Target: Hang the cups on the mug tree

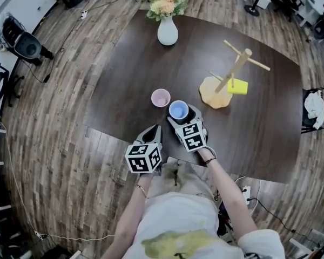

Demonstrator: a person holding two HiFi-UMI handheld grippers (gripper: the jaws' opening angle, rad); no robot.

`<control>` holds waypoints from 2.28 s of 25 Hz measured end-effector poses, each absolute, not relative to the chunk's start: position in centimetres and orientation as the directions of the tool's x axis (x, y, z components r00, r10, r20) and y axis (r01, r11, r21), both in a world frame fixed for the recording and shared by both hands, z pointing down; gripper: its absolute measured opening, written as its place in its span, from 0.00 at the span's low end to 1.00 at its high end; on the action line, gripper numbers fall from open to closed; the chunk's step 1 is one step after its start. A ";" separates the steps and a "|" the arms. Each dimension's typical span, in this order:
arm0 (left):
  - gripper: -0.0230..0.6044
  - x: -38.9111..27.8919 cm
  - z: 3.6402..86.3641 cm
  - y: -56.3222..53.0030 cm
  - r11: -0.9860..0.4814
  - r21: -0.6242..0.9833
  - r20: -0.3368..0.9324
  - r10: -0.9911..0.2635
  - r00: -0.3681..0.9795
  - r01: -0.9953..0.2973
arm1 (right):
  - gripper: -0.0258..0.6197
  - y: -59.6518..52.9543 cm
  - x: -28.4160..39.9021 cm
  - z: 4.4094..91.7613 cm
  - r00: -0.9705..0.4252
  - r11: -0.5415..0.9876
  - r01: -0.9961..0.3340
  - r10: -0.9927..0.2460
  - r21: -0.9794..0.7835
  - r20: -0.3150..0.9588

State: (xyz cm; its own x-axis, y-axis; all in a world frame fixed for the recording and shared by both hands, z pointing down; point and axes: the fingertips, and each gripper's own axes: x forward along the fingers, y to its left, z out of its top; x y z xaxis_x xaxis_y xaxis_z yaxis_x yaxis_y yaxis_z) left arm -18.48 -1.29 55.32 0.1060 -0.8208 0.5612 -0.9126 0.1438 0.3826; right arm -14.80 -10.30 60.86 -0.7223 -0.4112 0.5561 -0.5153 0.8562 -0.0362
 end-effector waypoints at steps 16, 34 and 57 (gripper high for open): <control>0.06 -18.3 55.2 -1.9 0.146 0.376 0.559 -0.823 0.098 -0.915 | 0.51 -10.9 -15.0 59.7 -0.741 0.858 -0.511 -0.413 -0.045 0.529; 0.06 -14.8 51.1 -5.4 -0.064 0.374 0.460 -0.853 0.245 -0.925 | 0.50 -13.0 -8.4 53.3 -0.676 0.755 -0.656 -0.597 0.017 0.431; 0.06 -6.4 42.9 -11.0 -0.363 0.333 0.328 -0.820 0.468 -0.870 | 0.49 -18.1 5.2 43.4 -0.456 0.574 -0.777 -0.796 0.259 0.398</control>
State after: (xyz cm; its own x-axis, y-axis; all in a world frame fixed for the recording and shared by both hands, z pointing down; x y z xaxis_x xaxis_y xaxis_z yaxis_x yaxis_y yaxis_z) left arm -6.44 -10.97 42.88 0.4684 -0.8203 0.3282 -0.8700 -0.3633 0.3334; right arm 5.21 -18.08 43.44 -0.4556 -0.7963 0.3978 -0.7767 0.5740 0.2594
